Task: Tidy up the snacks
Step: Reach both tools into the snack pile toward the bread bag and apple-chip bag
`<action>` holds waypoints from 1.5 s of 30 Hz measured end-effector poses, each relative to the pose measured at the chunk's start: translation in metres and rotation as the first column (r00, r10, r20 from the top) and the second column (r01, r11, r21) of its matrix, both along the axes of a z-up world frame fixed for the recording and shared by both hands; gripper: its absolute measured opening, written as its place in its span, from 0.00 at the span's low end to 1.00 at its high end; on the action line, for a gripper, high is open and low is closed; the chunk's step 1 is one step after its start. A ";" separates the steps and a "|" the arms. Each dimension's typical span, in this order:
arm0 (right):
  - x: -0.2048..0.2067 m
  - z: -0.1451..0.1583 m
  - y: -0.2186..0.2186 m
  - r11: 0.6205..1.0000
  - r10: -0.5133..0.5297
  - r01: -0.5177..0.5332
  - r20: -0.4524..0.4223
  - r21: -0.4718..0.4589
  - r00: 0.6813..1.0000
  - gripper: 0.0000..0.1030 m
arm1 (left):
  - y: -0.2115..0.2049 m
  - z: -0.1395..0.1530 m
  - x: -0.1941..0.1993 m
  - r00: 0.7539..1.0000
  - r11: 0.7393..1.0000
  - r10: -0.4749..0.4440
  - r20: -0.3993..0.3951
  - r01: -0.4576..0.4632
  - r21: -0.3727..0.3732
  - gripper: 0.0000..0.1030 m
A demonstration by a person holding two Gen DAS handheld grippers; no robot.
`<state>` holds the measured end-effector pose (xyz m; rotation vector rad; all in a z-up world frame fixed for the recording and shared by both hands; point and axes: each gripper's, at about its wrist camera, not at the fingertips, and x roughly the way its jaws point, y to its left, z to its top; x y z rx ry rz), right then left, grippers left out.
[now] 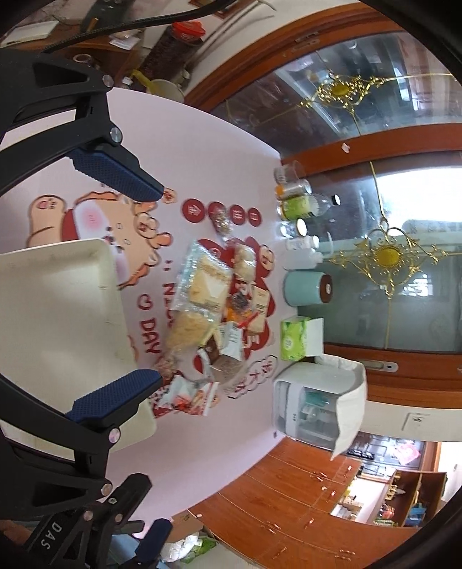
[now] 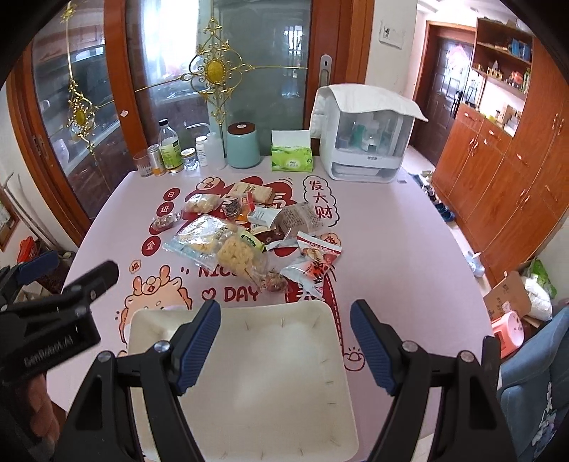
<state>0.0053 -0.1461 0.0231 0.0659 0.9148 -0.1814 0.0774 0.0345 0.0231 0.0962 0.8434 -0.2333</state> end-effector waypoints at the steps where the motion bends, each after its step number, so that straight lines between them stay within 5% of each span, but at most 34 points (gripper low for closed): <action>1: 0.002 0.001 -0.001 1.000 -0.003 0.003 -0.002 0.005 1.000 0.74 | 0.001 0.001 0.002 1.000 1.000 -0.006 0.005 0.006 -0.003 0.92; 16: 0.035 0.037 -0.023 0.992 -0.005 0.009 0.037 -0.124 0.999 0.74 | -0.011 0.006 0.046 0.998 0.999 -0.049 0.032 0.049 -0.006 0.92; 22: 0.069 0.032 -0.053 0.988 0.040 -0.035 0.029 -0.148 0.999 0.74 | -0.021 -0.004 0.082 0.999 1.000 0.015 -0.037 -0.014 0.012 0.92; 26: 0.108 0.006 -0.091 0.996 0.048 -0.050 -0.030 -0.079 0.998 0.74 | -0.029 -0.031 0.120 0.985 0.997 0.079 -0.152 -0.077 0.020 0.92; 31: 0.155 -0.055 -0.133 0.998 0.042 -0.035 -0.153 0.047 0.987 0.74 | -0.045 -0.093 0.159 0.933 0.990 0.137 -0.334 -0.141 0.013 0.92; 38: 0.204 -0.153 -0.152 0.983 0.092 -0.040 -0.296 0.177 0.951 0.74 | -0.076 -0.187 0.184 0.797 0.970 0.161 -0.583 -0.237 -0.056 0.92; 45: 0.221 -0.216 -0.147 0.957 0.156 -0.039 -0.394 0.289 0.906 0.74 | -0.101 -0.235 0.193 0.719 0.924 0.254 -0.647 -0.377 -0.056 0.92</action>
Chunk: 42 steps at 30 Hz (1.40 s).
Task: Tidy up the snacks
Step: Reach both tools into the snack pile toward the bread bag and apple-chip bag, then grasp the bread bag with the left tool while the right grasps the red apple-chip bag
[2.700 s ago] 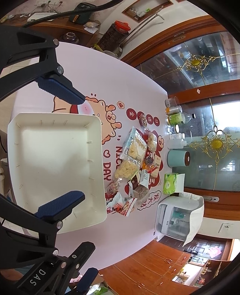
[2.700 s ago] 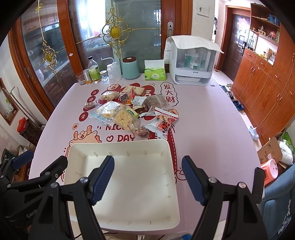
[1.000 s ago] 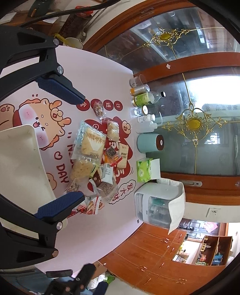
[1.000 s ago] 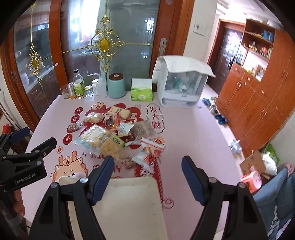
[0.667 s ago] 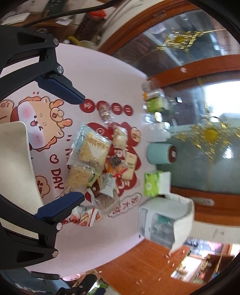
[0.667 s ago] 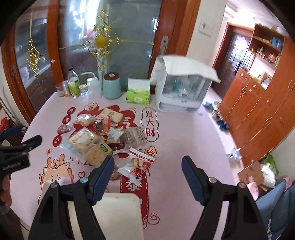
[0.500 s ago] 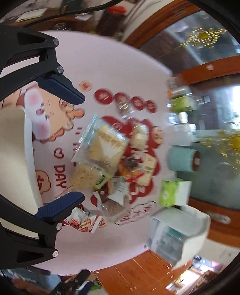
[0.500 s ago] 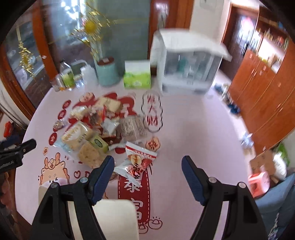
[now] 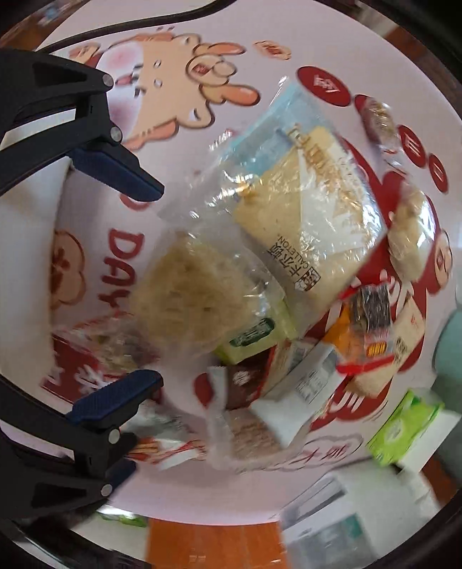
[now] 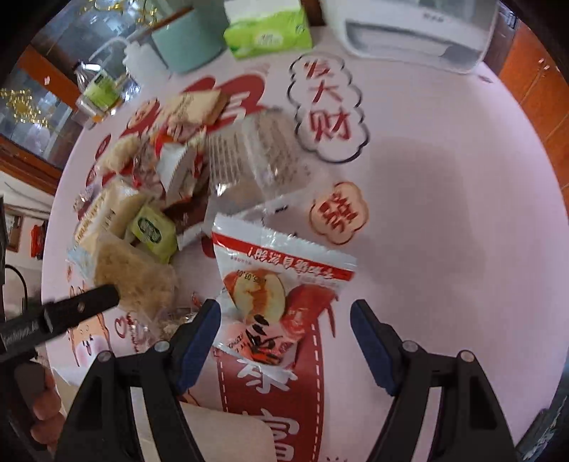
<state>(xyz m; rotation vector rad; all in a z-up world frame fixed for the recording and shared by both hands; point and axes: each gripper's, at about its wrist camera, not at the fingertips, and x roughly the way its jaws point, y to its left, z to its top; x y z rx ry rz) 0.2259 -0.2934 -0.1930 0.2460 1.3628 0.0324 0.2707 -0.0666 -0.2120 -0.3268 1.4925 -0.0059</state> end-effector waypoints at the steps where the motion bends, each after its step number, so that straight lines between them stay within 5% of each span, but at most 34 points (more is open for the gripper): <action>1: 0.001 -0.006 0.003 1.000 0.008 -0.008 -0.008 0.003 1.000 0.74 | 0.000 -0.005 0.001 0.999 0.999 0.035 0.004 -0.035 -0.001 0.92; 7: 0.002 -0.025 0.012 0.996 0.025 -0.022 -0.034 0.083 0.999 0.72 | 0.005 -0.024 0.007 0.978 0.977 0.207 -0.001 -0.207 -0.040 0.91; 8: 0.001 -0.027 0.013 0.995 0.025 -0.022 -0.037 0.099 0.999 0.65 | 0.006 -0.027 0.006 0.974 0.973 0.225 -0.002 -0.225 -0.050 0.89; 9: 0.001 -0.030 0.014 0.993 0.030 -0.024 -0.045 0.112 0.999 0.62 | 0.004 -0.030 0.005 0.971 0.970 0.238 -0.002 -0.237 -0.058 0.77; 11: 0.001 -0.031 0.017 0.994 0.032 -0.028 -0.036 0.104 0.999 0.60 | 0.002 -0.033 0.004 0.972 0.970 0.234 -0.006 -0.233 -0.070 0.63; 14: -0.001 -0.025 0.023 0.992 0.064 -0.061 -0.019 0.108 0.998 0.45 | -0.001 -0.030 -0.001 0.975 0.973 0.221 0.020 -0.219 -0.074 0.61; 17: -0.002 -0.018 0.027 0.992 0.084 -0.083 -0.004 0.091 0.996 0.42 | 0.000 -0.019 0.001 0.979 0.979 0.194 0.056 -0.190 -0.072 0.61; 26: -0.016 0.037 0.026 0.995 0.082 -0.090 0.147 0.047 0.986 0.36 | 0.013 0.084 -0.023 0.958 0.996 0.071 0.278 -0.055 -0.065 0.60; 33: -0.049 0.107 0.035 0.996 0.060 -0.076 0.279 0.045 0.958 0.36 | 0.041 0.180 -0.081 0.880 0.992 -0.123 0.458 0.102 0.071 0.61; 42: -0.124 0.159 0.061 0.998 0.016 -0.037 0.336 0.055 0.942 0.36 | 0.083 0.216 -0.178 0.799 0.948 -0.315 0.512 0.244 0.202 0.61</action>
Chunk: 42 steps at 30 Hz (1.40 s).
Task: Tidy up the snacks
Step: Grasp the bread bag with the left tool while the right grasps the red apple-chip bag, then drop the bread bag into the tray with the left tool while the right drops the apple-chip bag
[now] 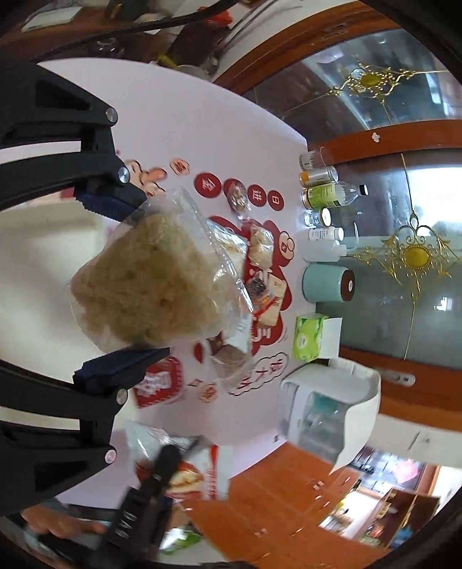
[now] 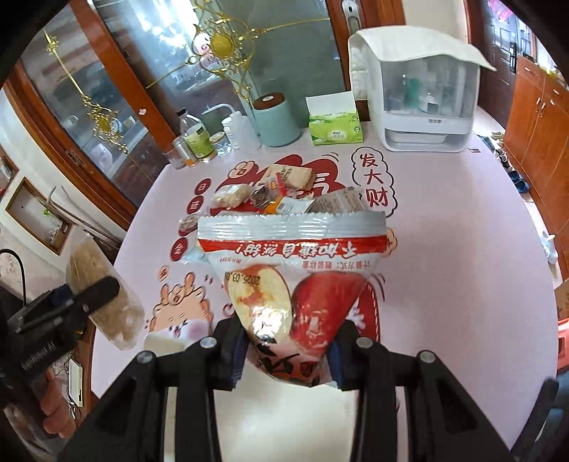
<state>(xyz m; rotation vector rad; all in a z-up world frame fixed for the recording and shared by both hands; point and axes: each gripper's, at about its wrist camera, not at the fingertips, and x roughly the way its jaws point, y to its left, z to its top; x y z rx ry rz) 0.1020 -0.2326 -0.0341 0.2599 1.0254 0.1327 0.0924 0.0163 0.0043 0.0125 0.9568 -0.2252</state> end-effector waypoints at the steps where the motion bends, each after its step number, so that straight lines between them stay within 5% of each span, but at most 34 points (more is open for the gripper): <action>1: -0.009 0.003 0.004 1.000 -0.002 0.002 0.003 -0.002 1.000 0.36 | 0.005 -0.002 -0.009 1.000 1.000 -0.008 -0.003 0.008 0.004 0.61; 11: -0.078 0.005 0.061 0.995 0.007 -0.007 0.002 -0.095 1.000 0.37 | 0.028 -0.027 -0.064 0.999 0.999 -0.051 -0.017 0.051 0.014 0.61; 17: -0.102 -0.021 0.082 0.989 0.015 -0.024 -0.061 -0.149 0.998 0.37 | 0.021 -0.056 -0.081 0.997 0.992 -0.060 -0.039 0.064 0.107 0.61; 28: -0.117 -0.064 0.084 0.986 -0.037 0.006 -0.179 -0.166 0.983 0.38 | 0.011 -0.102 -0.088 0.975 0.988 -0.081 -0.208 0.105 0.109 0.62; 32: -0.119 -0.069 0.086 0.984 -0.038 0.002 -0.199 -0.179 0.979 0.51 | 0.010 -0.101 -0.090 0.975 0.991 -0.082 -0.206 0.101 0.086 0.90; 35: -0.120 -0.067 0.086 0.981 -0.042 0.006 -0.184 -0.192 0.982 0.58 | 0.009 -0.099 -0.091 0.977 0.991 -0.077 -0.200 0.096 0.091 0.90; 42: -0.119 -0.066 0.085 0.978 -0.044 0.004 -0.186 -0.210 0.982 0.59 | 0.006 -0.099 -0.090 0.977 0.991 -0.053 -0.207 0.077 0.108 0.90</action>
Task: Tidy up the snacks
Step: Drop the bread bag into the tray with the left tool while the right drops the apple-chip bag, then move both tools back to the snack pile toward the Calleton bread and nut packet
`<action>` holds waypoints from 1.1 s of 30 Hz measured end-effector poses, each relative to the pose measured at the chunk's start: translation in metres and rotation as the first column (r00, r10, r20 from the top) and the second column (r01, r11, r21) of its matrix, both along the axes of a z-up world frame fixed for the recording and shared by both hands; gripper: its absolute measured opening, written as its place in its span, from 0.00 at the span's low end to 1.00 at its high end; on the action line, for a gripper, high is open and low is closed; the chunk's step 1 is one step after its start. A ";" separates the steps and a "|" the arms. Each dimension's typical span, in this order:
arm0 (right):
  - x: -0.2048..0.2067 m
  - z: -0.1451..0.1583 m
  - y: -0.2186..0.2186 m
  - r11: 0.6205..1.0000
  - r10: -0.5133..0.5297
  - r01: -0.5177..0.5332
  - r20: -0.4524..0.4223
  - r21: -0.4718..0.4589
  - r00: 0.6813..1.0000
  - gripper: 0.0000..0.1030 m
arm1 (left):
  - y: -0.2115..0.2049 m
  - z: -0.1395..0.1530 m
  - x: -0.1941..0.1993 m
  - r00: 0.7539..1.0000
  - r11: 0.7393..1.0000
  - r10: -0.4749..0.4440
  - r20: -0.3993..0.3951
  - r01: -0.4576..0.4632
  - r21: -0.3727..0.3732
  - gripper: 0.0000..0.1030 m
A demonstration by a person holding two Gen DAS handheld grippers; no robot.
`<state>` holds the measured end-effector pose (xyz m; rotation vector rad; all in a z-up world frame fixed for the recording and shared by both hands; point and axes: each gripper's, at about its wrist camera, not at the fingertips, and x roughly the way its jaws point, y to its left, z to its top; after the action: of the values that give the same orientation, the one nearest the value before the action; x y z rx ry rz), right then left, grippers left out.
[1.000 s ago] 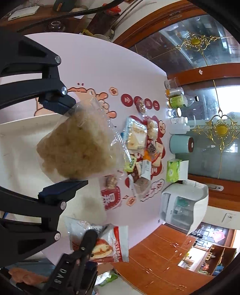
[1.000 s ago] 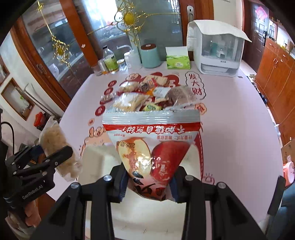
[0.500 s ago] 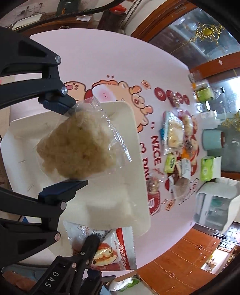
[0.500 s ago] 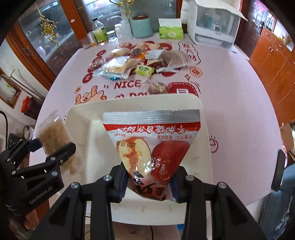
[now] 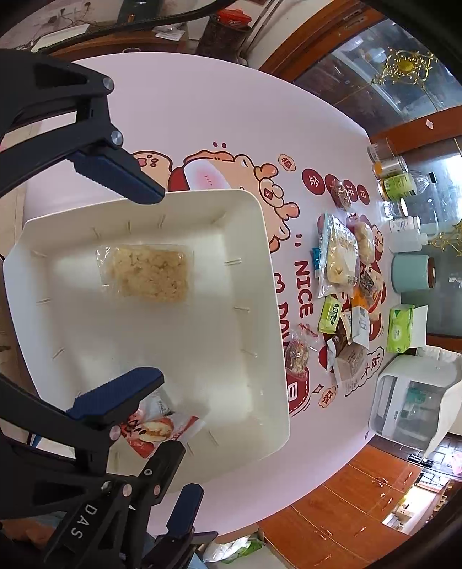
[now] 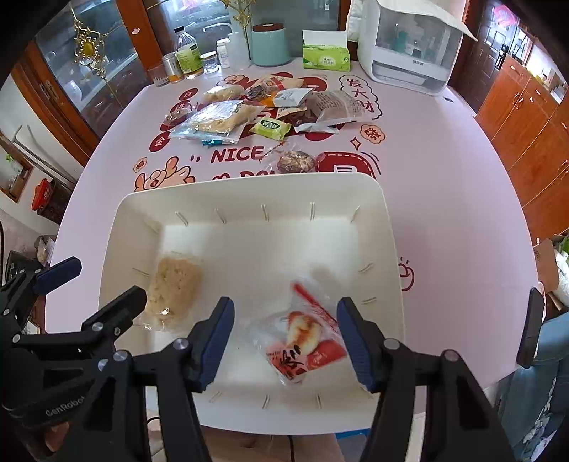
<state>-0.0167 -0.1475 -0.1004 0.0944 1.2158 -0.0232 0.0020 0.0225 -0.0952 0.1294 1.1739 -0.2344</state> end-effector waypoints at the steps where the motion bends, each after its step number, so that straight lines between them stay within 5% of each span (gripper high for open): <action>1: 0.001 0.000 0.000 1.000 -0.001 0.001 -0.001 0.001 1.000 0.59 | 0.000 0.000 0.000 1.000 1.000 0.001 0.002 -0.001 0.002 0.90; 26: 0.007 -0.001 -0.006 1.000 -0.001 0.001 0.003 -0.019 1.000 0.59 | -0.007 0.003 0.005 0.999 0.999 -0.007 0.034 0.005 0.045 0.90; 33: 0.009 0.007 -0.010 0.999 0.015 -0.013 0.036 -0.032 0.999 0.59 | -0.008 0.017 0.008 0.994 0.998 -0.005 0.106 0.000 0.055 0.90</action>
<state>-0.0076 -0.1575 -0.0939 0.0585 1.1797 -0.0283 0.0104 0.0146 -0.0782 0.1894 1.0747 -0.1952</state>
